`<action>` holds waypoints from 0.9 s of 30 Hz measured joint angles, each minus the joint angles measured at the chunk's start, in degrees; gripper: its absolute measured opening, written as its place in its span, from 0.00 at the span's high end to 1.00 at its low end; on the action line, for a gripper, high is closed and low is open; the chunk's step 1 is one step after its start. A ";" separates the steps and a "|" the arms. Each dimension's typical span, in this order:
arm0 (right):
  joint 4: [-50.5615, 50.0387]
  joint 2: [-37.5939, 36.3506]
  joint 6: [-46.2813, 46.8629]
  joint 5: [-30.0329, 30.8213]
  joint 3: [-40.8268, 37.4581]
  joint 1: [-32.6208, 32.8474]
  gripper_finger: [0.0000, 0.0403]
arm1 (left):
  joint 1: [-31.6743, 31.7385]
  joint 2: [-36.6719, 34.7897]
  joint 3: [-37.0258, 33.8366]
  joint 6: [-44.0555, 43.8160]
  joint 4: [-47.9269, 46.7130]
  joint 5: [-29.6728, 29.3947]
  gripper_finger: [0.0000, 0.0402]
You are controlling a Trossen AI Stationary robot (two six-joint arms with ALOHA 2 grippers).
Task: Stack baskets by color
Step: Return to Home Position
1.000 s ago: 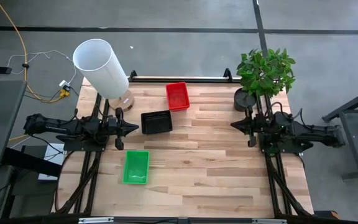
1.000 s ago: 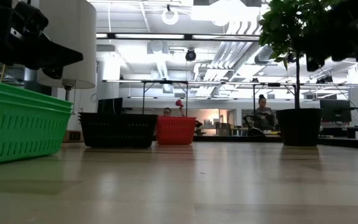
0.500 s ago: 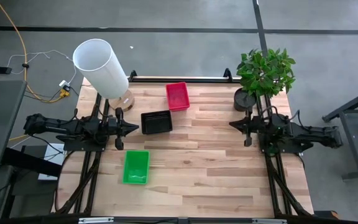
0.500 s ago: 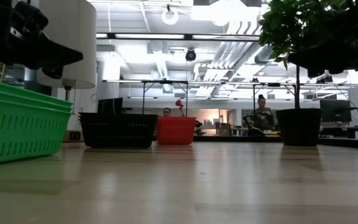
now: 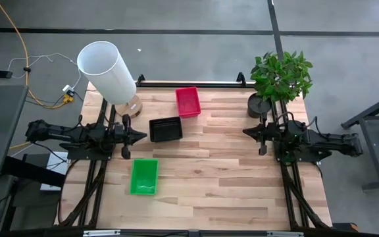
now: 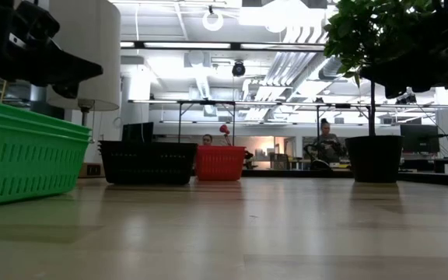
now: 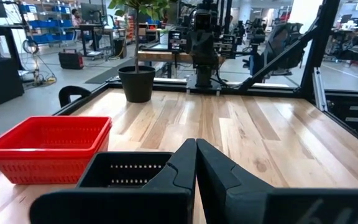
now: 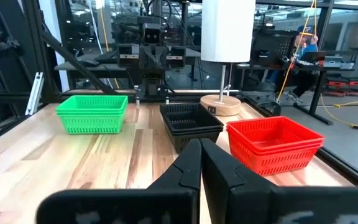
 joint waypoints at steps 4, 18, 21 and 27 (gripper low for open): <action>0.00 -0.84 -0.09 0.02 -0.02 0.09 1.00 | -0.24 -1.12 0.00 0.01 -0.02 0.37 1.00; -0.04 -0.57 -0.09 -0.56 -0.04 0.00 1.00 | -0.43 -6.52 0.04 0.01 0.10 0.41 1.00; -0.04 -0.57 -0.09 -0.59 -0.04 0.00 1.00 | -0.43 -6.54 0.04 0.00 0.65 0.39 1.00; -0.04 -0.57 -0.09 -0.59 -0.04 0.00 1.00 | -0.41 -6.36 0.00 0.01 0.47 0.37 1.00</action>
